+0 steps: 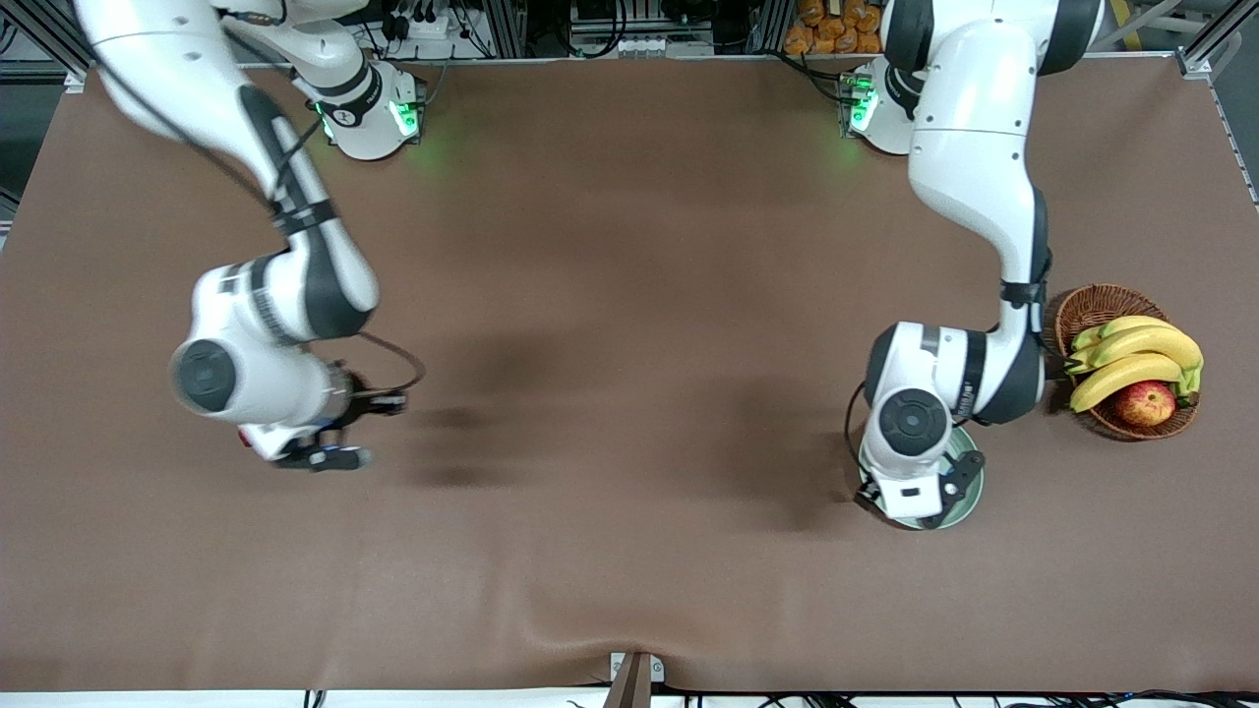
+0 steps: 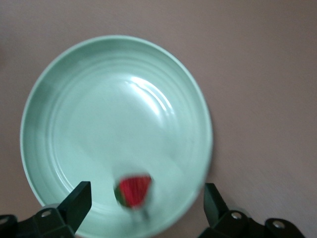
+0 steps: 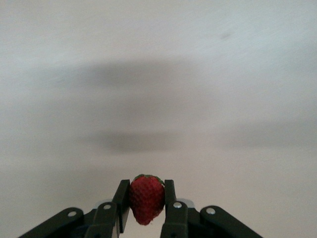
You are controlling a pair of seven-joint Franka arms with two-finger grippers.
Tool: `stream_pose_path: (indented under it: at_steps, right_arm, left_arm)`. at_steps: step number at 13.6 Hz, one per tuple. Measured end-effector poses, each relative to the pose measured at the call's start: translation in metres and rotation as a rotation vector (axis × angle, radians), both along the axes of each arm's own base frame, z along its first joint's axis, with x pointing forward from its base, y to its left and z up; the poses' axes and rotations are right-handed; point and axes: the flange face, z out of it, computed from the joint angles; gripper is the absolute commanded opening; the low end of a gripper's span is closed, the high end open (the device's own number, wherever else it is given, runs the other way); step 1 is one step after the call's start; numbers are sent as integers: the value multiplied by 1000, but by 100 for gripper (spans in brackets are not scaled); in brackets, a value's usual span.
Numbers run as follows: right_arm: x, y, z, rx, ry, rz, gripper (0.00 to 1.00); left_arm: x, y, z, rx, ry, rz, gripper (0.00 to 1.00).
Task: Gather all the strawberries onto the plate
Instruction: 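Grasp a second strawberry with the right gripper, then set the strawberry mid-table with the right gripper while the left gripper approaches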
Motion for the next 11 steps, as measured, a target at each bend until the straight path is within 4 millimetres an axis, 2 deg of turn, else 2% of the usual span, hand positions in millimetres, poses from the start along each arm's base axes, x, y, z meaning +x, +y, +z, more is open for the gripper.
stream_pose_path:
  at_steps: [2, 4, 6, 8, 9, 11]
  right_arm:
    - [-23, 63, -4, -1, 24, -6, 18]
    - [-48, 121, -11, -12, 27, -10, 22]
    - [-69, 164, -25, -15, 5, 8, 22]
    - [-82, 189, -52, -17, -10, 32, 29]
    - [-85, 195, -68, -22, -9, 39, 29]
    - [-87, 199, -95, -28, -14, 41, 41]
  left_arm:
    - [-3, -19, 15, -22, -16, -24, 100]
    - [-7, -36, 29, -53, -21, -61, 100]
    - [-13, -56, 43, -86, -21, -121, 100]
    - [-19, -74, 57, -116, -24, -160, 100]
    - [-23, -81, 61, -128, -23, -173, 100]
    - [-30, -96, 65, -148, -17, -197, 100]
